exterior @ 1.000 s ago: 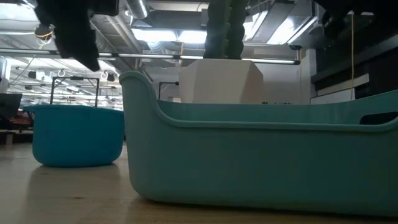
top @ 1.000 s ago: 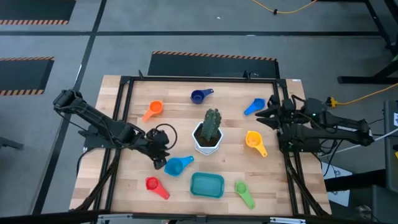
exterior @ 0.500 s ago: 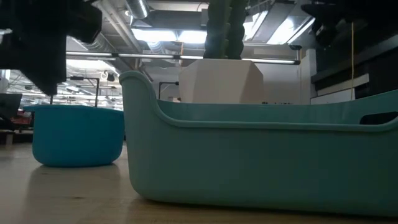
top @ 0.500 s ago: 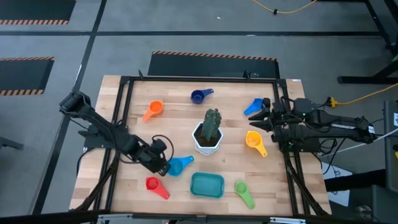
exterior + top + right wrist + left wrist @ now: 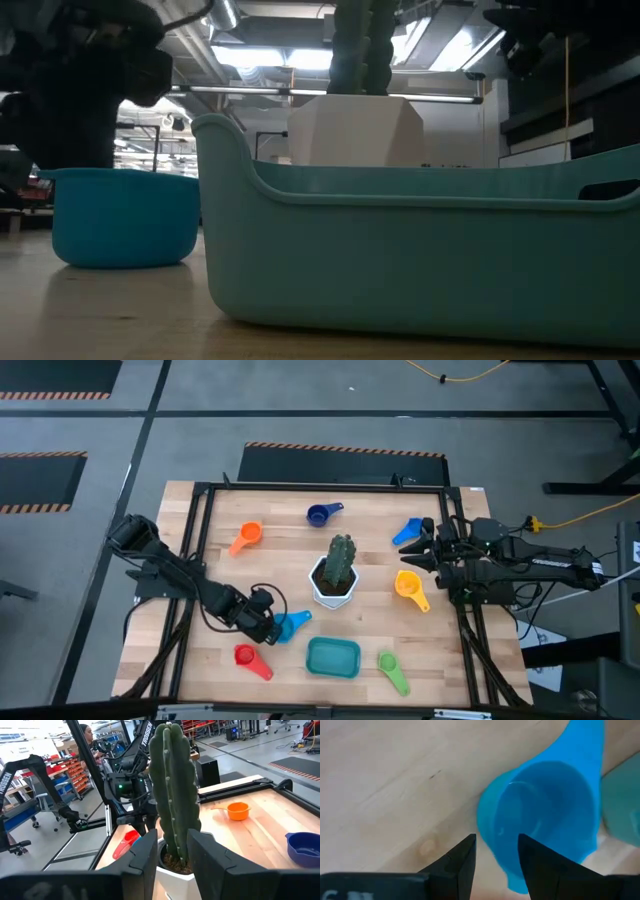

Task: Nest measuring cups in basket
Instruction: Adjust the light blue measuring cup

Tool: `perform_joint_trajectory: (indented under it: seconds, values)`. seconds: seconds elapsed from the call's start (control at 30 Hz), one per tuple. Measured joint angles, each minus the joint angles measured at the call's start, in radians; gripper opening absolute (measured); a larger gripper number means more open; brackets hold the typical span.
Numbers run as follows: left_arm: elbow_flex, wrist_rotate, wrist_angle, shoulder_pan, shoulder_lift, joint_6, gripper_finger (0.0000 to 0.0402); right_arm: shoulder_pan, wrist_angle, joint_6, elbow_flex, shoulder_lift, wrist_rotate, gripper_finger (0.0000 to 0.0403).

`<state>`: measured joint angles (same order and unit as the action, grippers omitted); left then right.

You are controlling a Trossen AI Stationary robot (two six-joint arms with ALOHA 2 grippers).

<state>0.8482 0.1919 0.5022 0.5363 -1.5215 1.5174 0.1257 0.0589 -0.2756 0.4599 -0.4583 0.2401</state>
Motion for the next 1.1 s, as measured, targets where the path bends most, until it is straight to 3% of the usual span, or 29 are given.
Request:
perform_joint_trajectory:
  seconds: [0.23,0.57,0.8,0.97,1.1]
  values:
    - [0.000,-0.030,0.015,-0.011,0.002,-0.042,0.0122,0.000,0.014,0.000,0.000,0.000,0.000,0.0112]
    - [0.000,-0.089,0.040,-0.070,0.003,-0.292,0.0010,0.000,0.014,-0.002,0.000,0.000,-0.002,0.0112]
    - [0.000,-0.185,0.150,-0.170,0.059,-0.738,0.0006,0.000,0.015,-0.003,0.000,0.000,-0.002,0.0112]
    - [0.000,-0.238,0.179,-0.257,0.129,-1.233,0.0008,0.000,0.025,-0.004,0.000,-0.003,-0.002,0.0112]
    - [0.000,-0.247,0.178,-0.311,0.137,-1.530,0.0007,0.000,0.023,-0.004,0.000,-0.013,-0.011,0.0112]
